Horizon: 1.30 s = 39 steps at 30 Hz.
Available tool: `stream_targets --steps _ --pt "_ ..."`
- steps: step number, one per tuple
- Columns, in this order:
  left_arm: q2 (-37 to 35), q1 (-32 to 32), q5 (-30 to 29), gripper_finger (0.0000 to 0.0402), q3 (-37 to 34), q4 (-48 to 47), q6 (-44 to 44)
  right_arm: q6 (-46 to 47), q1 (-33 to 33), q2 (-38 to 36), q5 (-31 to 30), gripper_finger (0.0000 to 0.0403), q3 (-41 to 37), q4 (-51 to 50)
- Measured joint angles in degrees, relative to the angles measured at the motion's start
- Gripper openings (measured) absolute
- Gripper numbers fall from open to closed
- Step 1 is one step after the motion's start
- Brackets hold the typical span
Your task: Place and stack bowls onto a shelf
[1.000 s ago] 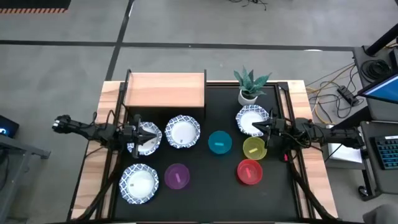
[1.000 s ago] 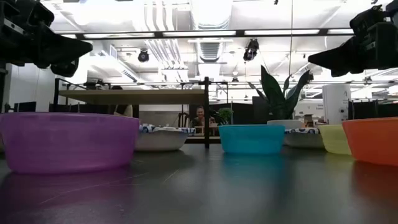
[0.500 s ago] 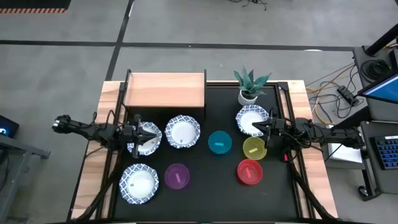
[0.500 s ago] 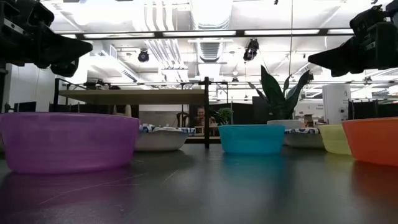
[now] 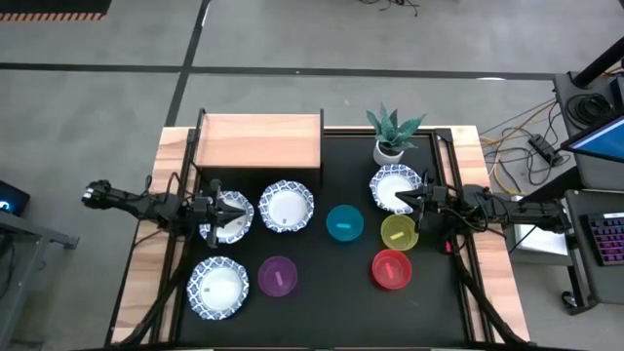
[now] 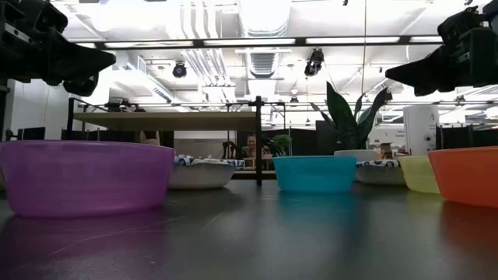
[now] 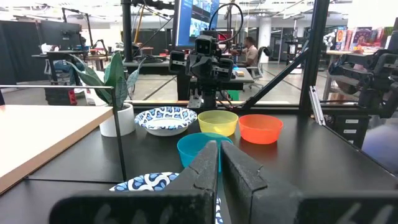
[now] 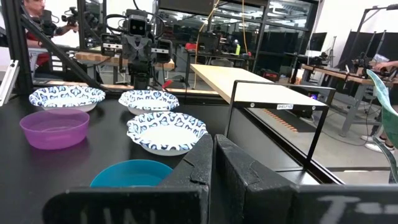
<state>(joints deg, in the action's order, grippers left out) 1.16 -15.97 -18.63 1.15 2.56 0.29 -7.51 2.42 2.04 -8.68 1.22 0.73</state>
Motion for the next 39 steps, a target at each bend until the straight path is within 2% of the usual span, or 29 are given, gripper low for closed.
stream_targets --steps 30,32,36,39 --pt "0.0 0.0 -0.4 0.0 0.0 0.0 0.6 0.0 0.0 0.0 -0.1 0.0009 0.0 0.6" --pt "0.0 0.0 -0.4 0.0 0.0 0.4 0.5 4.0 0.0 0.0 -0.1 0.0009 -0.1 1.1" --pt "0.0 0.0 -0.3 0.0 0.0 4.1 -9.9 24.2 0.0 0.3 -0.3 0.0009 -0.2 3.4" --pt "0.0 0.0 -0.4 0.0 0.0 10.4 -15.0 28.2 -0.8 1.5 0.7 0.0009 -0.2 6.1"
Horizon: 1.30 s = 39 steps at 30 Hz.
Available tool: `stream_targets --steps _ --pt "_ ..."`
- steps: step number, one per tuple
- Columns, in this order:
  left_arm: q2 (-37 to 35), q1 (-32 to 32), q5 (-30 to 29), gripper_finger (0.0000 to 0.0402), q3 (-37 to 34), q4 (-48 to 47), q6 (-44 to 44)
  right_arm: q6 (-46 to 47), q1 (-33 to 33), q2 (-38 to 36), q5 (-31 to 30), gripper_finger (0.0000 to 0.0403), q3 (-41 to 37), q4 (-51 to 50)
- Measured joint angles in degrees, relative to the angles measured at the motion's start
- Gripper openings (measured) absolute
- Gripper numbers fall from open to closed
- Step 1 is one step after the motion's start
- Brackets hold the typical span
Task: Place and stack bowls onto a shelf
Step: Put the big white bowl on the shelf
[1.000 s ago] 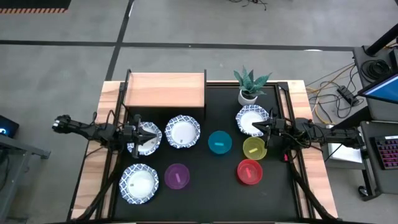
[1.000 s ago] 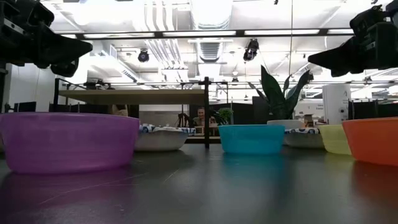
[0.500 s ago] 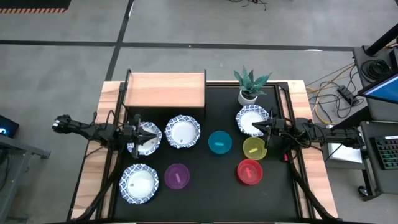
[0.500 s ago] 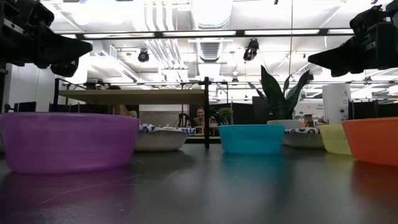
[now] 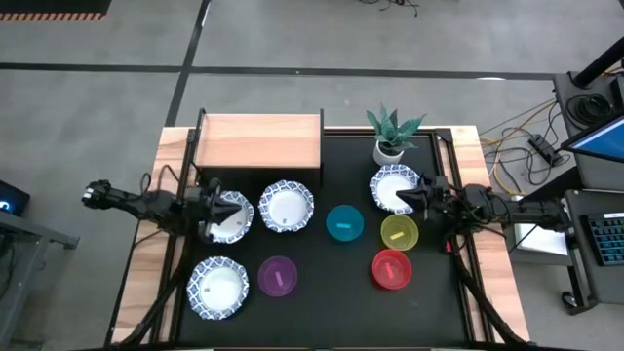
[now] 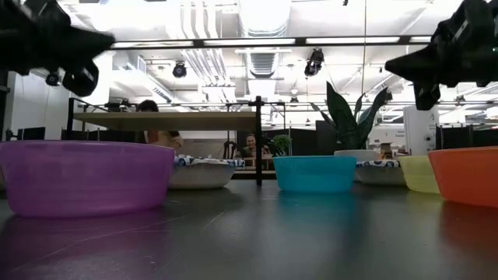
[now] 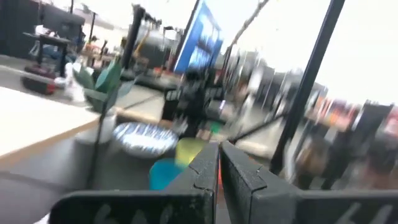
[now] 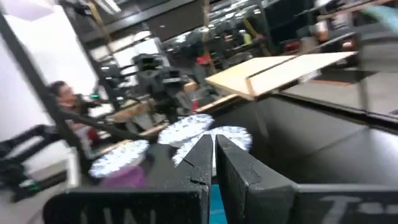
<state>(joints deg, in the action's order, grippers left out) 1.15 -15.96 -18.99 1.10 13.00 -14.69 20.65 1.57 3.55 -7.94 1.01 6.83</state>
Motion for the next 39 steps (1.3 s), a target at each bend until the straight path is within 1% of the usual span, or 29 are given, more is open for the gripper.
stream_targets --steps 3,7,10,14,18,21,24,28,30,35,39 --pt "0.0 0.0 0.1 0.0 0.0 6.3 -0.1 1.1 -1.7 2.9 0.4 0.0009 0.0 9.5" --pt "0.0 0.0 0.0 0.0 0.0 12.0 0.5 -1.9 -4.8 9.1 0.4 0.0009 0.0 22.8" --pt "0.0 0.0 0.1 0.0 0.0 14.4 -3.3 -2.5 -6.0 13.8 0.4 0.0009 0.0 28.8" --pt "0.0 0.0 0.1 0.0 0.0 17.4 -11.0 -2.6 -6.3 19.0 0.1 0.0009 0.9 31.5" --pt "0.0 0.0 0.1 0.0 0.0 18.9 -11.4 -2.5 -6.3 22.9 -3.2 0.0009 4.3 31.7" --pt "0.0 0.0 0.0 0.0 0.0 18.8 -11.1 -3.9 -6.3 25.7 -4.1 0.0009 8.2 30.4" --pt "0.0 0.0 -2.6 0.0 0.0 19.0 -7.8 -5.6 -6.3 28.4 -4.1 0.0009 12.9 27.3" --pt "0.0 0.0 -7.4 0.0 0.0 19.0 -4.8 -8.3 -6.3 31.8 -4.2 0.0009 20.2 19.6" --pt "0.0 0.0 -8.3 0.0 0.0 19.5 -4.1 -8.7 -6.3 33.7 -4.4 0.0009 24.2 15.0" --pt "0.0 0.0 -8.5 0.0 0.0 21.8 0.4 -7.7 -6.2 38.8 -5.7 0.0009 33.3 3.2" --pt "0.6 0.0 -7.5 0.0 1.7 19.8 2.8 -7.1 -6.3 42.5 -5.8 0.0009 39.6 -4.4"
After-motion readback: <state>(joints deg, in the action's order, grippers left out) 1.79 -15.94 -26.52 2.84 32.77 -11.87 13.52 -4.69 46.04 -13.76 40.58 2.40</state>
